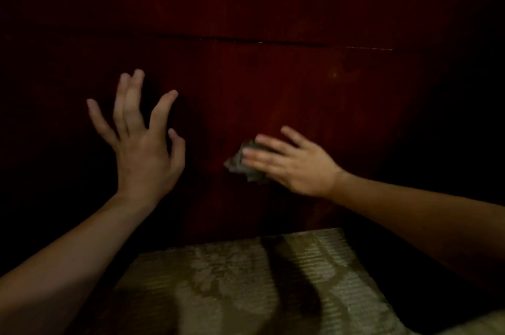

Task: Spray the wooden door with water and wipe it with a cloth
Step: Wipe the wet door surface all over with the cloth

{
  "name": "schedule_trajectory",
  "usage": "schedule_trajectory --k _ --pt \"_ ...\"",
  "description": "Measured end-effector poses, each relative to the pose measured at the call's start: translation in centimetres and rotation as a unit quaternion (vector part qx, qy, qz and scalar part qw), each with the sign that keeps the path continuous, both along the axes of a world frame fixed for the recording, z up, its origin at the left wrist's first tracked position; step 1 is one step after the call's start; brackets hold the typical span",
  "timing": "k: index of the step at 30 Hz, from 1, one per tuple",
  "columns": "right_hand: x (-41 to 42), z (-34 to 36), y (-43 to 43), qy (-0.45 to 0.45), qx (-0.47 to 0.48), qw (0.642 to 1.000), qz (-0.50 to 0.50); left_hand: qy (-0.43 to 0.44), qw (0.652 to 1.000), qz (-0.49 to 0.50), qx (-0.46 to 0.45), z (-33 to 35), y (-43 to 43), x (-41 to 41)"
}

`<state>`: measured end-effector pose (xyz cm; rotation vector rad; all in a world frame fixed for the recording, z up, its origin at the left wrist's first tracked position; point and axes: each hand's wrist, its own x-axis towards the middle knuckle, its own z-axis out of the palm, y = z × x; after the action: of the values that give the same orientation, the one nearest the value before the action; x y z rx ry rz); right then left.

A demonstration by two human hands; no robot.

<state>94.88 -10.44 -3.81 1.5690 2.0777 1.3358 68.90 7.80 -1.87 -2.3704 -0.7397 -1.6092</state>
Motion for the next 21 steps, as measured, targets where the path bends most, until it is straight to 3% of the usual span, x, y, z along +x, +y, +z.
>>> schedule_trajectory --k 5,9,15,18,21 --pt "1.2 10.9 -1.3 0.108 0.220 0.965 -0.093 0.010 0.999 -0.024 0.032 1.8 -1.3 2.5" --pt "1.2 11.0 -1.6 0.188 0.295 0.928 -0.130 0.025 0.998 -0.015 0.060 2.8 -2.1 4.4" --pt "3.0 -1.2 -3.6 0.086 0.081 0.990 -0.082 0.044 0.997 -0.017 0.055 3.3 -3.8 7.0" --pt "4.3 -4.8 -5.6 0.039 -0.017 0.997 -0.068 0.060 0.996 -0.028 0.058 2.8 -4.4 7.5" --pt "5.1 -4.7 -6.3 0.035 -0.037 0.997 -0.062 0.089 0.992 -0.045 0.078 2.2 -4.9 7.9"
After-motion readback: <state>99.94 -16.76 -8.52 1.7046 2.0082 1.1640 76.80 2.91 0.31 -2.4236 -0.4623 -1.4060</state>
